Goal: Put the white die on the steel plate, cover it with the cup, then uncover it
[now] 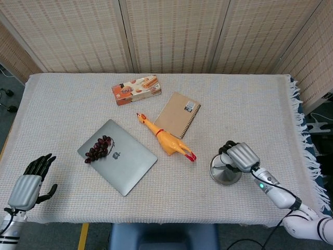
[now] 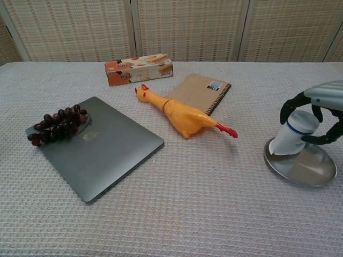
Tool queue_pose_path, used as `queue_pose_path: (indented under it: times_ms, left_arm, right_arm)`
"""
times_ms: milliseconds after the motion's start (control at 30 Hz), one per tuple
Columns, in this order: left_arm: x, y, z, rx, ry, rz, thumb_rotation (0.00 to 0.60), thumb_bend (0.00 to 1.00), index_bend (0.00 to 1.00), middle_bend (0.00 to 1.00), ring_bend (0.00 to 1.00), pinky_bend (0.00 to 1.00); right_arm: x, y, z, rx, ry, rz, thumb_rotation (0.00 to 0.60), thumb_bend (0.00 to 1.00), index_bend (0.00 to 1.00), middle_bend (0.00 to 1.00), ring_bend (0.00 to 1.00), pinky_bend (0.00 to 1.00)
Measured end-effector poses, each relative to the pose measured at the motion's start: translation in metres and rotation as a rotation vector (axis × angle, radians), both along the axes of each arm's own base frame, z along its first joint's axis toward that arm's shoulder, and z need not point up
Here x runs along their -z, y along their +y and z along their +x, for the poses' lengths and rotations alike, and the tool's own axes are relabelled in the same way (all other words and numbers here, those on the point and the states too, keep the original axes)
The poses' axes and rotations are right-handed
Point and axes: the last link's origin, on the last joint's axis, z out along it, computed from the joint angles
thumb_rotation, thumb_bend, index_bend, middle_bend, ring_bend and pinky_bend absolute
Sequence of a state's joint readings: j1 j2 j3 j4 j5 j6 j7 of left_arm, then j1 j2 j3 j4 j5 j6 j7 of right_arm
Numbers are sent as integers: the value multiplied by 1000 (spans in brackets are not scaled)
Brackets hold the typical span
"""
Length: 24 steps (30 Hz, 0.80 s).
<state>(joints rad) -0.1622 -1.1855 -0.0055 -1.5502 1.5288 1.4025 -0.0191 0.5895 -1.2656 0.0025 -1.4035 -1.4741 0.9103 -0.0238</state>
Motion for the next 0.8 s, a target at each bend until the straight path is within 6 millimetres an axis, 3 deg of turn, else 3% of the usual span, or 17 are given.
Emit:
queue_pose_path:
  times_ms: [233, 467, 633, 800]
  left_arm:
    - [1, -3, 3, 10, -1, -6, 600, 377, 0, 0, 0, 111]
    - [3, -4, 5, 18, 0, -8, 600, 378, 0, 0, 0, 111]
    - [5, -3, 4, 15, 6, -17, 600, 377, 0, 0, 0, 111]
    - [6, -1, 3, 8, 8, -20, 600, 378, 0, 0, 0, 112]
  right_arm:
    - [-33, 12, -12, 46, -10, -16, 600, 315, 429, 366, 191, 490]
    - [-54, -7, -37, 143, 31, -111, 600, 315, 417, 357, 183, 490]
    - [-49, -23, -64, 239, 92, -121, 600, 316, 366, 336, 167, 483]
    - [-34, -29, -69, 261, 83, -105, 600, 315, 212, 262, 113, 431]
